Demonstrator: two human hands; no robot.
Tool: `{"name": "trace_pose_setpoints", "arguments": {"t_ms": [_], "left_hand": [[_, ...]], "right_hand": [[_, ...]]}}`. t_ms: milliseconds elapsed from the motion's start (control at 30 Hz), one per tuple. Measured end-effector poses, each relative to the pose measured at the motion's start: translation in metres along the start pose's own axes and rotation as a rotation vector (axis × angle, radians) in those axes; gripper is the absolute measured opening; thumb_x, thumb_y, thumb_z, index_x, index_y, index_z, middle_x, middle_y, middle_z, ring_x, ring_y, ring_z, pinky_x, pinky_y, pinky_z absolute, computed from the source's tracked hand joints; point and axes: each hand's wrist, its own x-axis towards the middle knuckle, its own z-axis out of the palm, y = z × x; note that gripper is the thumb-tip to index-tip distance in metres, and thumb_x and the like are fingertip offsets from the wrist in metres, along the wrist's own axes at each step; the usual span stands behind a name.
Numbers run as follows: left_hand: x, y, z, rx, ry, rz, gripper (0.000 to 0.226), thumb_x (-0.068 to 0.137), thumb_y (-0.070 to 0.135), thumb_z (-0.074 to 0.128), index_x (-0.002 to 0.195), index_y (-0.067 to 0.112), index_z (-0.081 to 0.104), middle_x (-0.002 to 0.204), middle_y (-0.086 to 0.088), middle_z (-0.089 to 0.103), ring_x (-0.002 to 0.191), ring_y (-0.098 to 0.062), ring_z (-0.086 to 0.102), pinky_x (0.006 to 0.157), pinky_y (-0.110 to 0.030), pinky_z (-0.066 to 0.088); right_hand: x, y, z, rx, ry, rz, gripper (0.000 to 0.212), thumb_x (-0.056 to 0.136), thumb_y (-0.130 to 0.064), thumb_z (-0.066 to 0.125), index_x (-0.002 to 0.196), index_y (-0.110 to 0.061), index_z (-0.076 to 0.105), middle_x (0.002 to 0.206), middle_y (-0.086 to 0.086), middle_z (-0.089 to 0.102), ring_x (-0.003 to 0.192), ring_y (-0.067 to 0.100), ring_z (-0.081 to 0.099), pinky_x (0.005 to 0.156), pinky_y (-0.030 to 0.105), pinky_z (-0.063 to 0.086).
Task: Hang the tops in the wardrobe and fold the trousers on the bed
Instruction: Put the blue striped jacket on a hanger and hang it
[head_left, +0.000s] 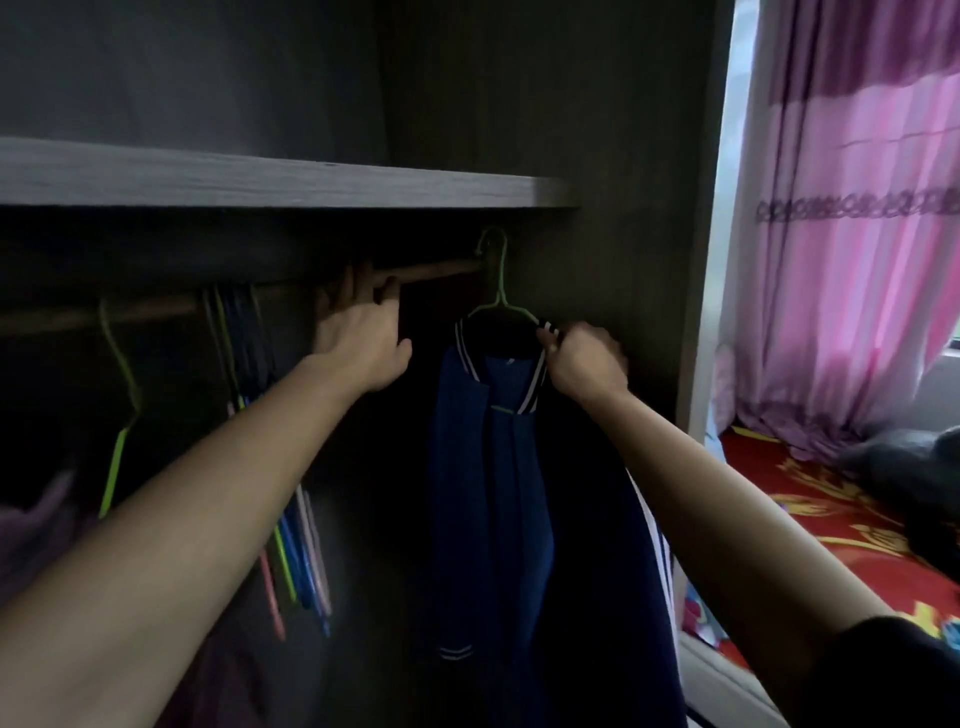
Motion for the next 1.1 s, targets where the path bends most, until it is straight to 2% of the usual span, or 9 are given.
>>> {"name": "trace_pose_setpoints", "arguments": {"t_ms": [100,300,467,533,600,700,800,900,1100], "left_hand": [[0.017,-0.006,0.012,0.083,0.059,-0.003,0.089,0.087,0.043,0.063,0.156,0.012,0.014,0.162,-0.020,0.001,0.149,-0.036,0.000,0.116,-0.060,-0.001],[0.028,-0.020,0.037,0.101,0.134,-0.002,0.107,0.068,0.042,0.076,0.154,0.007,0.021,0.159,-0.018,0.019,0.147,-0.035,0.013,0.116,-0.061,-0.001],[0.033,-0.026,0.039,0.063,0.115,0.004,0.110,0.067,0.042,0.075,0.155,0.009,0.018,0.162,-0.017,0.011,0.149,-0.033,0.005,0.116,-0.061,-0.006],[0.033,-0.024,0.032,0.030,0.077,-0.027,0.104,0.072,0.044,0.072,0.155,0.011,0.019,0.162,-0.015,0.011,0.150,-0.032,0.005,0.117,-0.060,-0.006],[0.031,-0.018,0.020,-0.089,0.031,-0.062,0.089,0.079,0.045,0.067,0.152,0.013,0.026,0.161,-0.015,0.017,0.149,-0.032,0.012,0.119,-0.053,0.001],[0.006,0.004,0.008,-0.541,0.064,-0.155,0.061,0.092,0.046,0.055,0.143,0.014,0.043,0.146,-0.014,0.044,0.135,-0.034,0.039,0.110,-0.035,0.028],[-0.052,0.039,0.022,-0.702,0.240,-0.160,0.061,0.096,0.051,0.042,0.148,0.019,0.039,0.157,-0.009,0.031,0.146,-0.029,0.022,0.118,-0.054,0.018],[-0.128,0.074,0.053,-0.829,0.361,-0.052,0.056,0.099,0.048,0.041,0.146,0.018,0.043,0.158,-0.008,0.030,0.147,-0.025,0.021,0.117,-0.053,0.022],[-0.262,0.145,0.116,-0.859,0.027,0.068,0.059,0.097,0.046,0.041,0.146,0.014,0.044,0.158,-0.012,0.032,0.146,-0.029,0.025,0.115,-0.056,0.024]], "right_hand": [[0.033,-0.011,0.023,0.058,-0.058,0.026,0.035,0.100,-0.051,0.046,0.094,-0.021,0.063,0.091,0.004,0.064,0.063,0.016,0.049,0.054,0.027,0.034],[0.053,-0.011,0.077,-0.089,-0.275,-0.052,0.033,0.102,-0.045,0.044,0.093,-0.018,0.060,0.097,0.004,0.064,0.064,0.011,0.046,0.061,0.026,0.043],[0.043,-0.012,0.078,-0.112,-0.219,-0.141,0.042,0.101,-0.049,0.043,0.124,-0.015,0.054,0.119,0.009,0.062,0.096,0.026,0.061,0.069,0.029,0.044],[0.031,-0.013,0.070,-0.067,-0.170,-0.204,0.043,0.100,-0.048,0.045,0.125,-0.013,0.050,0.121,0.014,0.059,0.102,0.032,0.060,0.076,0.036,0.050],[0.013,-0.014,0.058,-0.037,-0.074,-0.263,0.042,0.100,-0.046,0.047,0.124,-0.012,0.050,0.119,0.016,0.057,0.102,0.035,0.059,0.075,0.037,0.049],[-0.023,-0.010,0.041,-0.038,0.086,-0.345,0.041,0.100,-0.045,0.046,0.127,-0.015,0.052,0.116,0.014,0.058,0.102,0.034,0.058,0.074,0.039,0.047],[-0.079,0.008,0.032,-0.032,0.139,-0.372,0.037,0.100,-0.041,0.049,0.126,-0.015,0.057,0.119,0.010,0.059,0.106,0.030,0.057,0.082,0.040,0.048],[-0.151,0.051,0.028,-0.079,0.183,-0.398,0.027,0.098,-0.034,0.054,0.116,-0.015,0.062,0.110,0.007,0.061,0.099,0.028,0.059,0.083,0.040,0.050],[-0.303,0.171,0.008,-0.338,-0.073,-0.121,0.037,0.095,-0.035,0.057,0.127,-0.016,0.058,0.126,0.006,0.055,0.110,0.029,0.057,0.089,0.039,0.047]]}}
